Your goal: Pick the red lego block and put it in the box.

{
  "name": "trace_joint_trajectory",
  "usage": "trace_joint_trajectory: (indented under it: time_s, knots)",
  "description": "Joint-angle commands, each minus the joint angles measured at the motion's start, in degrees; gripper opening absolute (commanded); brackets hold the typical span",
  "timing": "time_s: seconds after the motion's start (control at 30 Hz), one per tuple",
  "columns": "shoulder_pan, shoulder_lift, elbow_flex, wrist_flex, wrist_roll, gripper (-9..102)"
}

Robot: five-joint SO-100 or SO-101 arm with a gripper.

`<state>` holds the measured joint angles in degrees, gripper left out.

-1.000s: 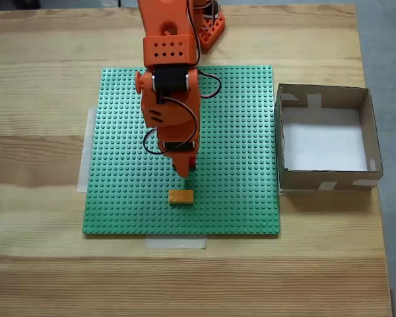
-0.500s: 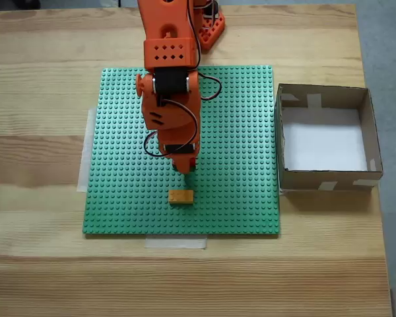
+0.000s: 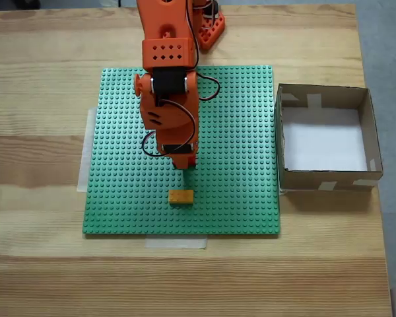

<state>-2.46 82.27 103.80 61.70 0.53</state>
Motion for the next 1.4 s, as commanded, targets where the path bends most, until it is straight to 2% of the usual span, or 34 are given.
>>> trace_joint_trajectory:
  time_s: [0.0,0.5,0.97,1.37]
  knots:
    - [0.4,1.0,-1.1,-0.8,0.3,9]
    - [0.6,6.9,1.7,-0.1,0.5,-1]
    - [-1.3,21.2,6.3,1.5,1.4,-1]
    - [-8.3,33.6,4.5,8.7,4.2,-1]
